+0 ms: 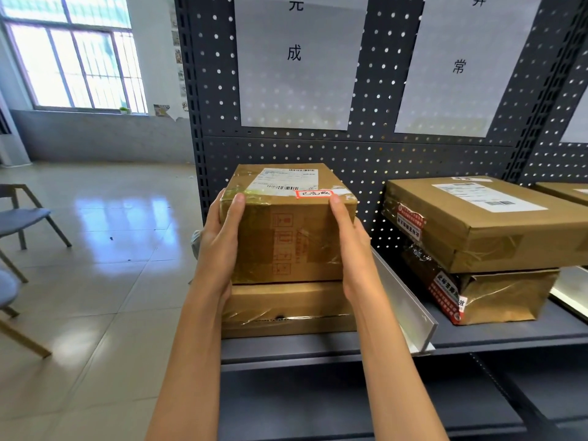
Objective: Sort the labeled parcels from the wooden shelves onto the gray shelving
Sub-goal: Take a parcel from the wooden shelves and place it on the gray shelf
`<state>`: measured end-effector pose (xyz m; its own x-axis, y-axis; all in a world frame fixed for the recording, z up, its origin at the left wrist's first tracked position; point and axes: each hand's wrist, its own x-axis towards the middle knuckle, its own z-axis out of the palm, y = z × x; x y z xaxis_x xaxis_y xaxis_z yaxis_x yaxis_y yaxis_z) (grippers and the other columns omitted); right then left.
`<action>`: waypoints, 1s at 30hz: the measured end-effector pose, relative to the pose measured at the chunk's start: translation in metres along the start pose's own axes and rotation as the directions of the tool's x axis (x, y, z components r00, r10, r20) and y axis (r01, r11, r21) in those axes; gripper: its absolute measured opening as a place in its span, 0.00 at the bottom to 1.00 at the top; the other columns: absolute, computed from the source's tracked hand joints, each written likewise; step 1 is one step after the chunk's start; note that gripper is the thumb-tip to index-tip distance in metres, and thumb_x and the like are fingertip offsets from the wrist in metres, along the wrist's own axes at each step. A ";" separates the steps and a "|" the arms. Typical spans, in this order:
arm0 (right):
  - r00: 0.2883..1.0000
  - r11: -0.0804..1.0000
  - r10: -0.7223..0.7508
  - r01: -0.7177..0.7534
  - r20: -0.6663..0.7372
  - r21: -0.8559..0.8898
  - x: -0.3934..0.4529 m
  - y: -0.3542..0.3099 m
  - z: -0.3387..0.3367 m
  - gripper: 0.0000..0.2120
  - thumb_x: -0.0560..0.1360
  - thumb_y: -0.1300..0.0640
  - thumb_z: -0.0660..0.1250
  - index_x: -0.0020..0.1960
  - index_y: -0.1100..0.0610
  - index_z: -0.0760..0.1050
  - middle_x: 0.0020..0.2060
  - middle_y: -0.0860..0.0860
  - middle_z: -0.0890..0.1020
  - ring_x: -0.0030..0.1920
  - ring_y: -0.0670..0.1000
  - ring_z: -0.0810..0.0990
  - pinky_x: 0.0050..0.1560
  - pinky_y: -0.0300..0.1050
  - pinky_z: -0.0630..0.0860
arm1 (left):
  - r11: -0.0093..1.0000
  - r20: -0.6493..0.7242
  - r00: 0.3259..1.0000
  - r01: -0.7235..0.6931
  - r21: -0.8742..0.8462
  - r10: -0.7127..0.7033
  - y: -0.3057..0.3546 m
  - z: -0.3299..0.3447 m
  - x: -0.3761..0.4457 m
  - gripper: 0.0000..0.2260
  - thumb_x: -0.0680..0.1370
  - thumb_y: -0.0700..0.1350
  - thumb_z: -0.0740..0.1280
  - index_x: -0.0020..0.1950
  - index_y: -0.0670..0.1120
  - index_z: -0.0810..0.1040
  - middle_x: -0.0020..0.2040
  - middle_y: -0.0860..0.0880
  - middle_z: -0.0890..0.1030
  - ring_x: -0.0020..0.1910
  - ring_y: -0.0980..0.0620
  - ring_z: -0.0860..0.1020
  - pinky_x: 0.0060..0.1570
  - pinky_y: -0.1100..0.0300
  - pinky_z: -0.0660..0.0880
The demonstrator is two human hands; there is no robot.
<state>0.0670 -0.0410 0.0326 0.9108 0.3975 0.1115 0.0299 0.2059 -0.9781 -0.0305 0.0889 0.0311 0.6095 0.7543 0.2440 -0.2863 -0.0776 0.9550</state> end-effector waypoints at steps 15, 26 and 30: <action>0.997 0.996 -0.055 0.051 -0.054 -0.069 -0.010 0.001 -0.005 0.32 0.75 0.40 0.65 0.74 0.50 0.63 0.66 0.46 0.72 0.62 0.45 0.71 0.52 0.37 0.68 | 0.958 -0.114 0.990 -0.050 0.282 0.085 0.007 0.005 -0.011 0.23 0.79 0.60 0.60 0.72 0.55 0.65 0.65 0.53 0.73 0.66 0.50 0.71 0.64 0.48 0.71; 0.902 0.768 -0.429 0.340 -0.041 -0.543 -0.096 0.003 -0.039 0.18 0.78 0.48 0.65 0.65 0.52 0.72 0.60 0.46 0.75 0.61 0.43 0.71 0.60 0.38 0.66 | 0.694 -0.192 0.921 -0.107 0.712 0.338 0.011 -0.028 -0.104 0.24 0.78 0.51 0.66 0.73 0.49 0.67 0.71 0.47 0.70 0.69 0.47 0.68 0.66 0.52 0.65; 0.852 0.607 -0.517 0.431 0.079 -0.668 -0.132 0.008 -0.049 0.15 0.77 0.48 0.65 0.62 0.53 0.75 0.58 0.47 0.75 0.61 0.47 0.70 0.61 0.42 0.66 | 0.591 -0.171 0.901 -0.109 0.799 0.398 0.012 -0.048 -0.152 0.16 0.78 0.50 0.66 0.64 0.48 0.76 0.64 0.45 0.76 0.63 0.44 0.73 0.61 0.50 0.68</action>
<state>-0.0324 -0.1356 0.0018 0.7280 0.3033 0.6148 0.6854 -0.3013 -0.6629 -0.1620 0.0047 -0.0025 0.3088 0.7607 0.5709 0.3550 -0.6491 0.6728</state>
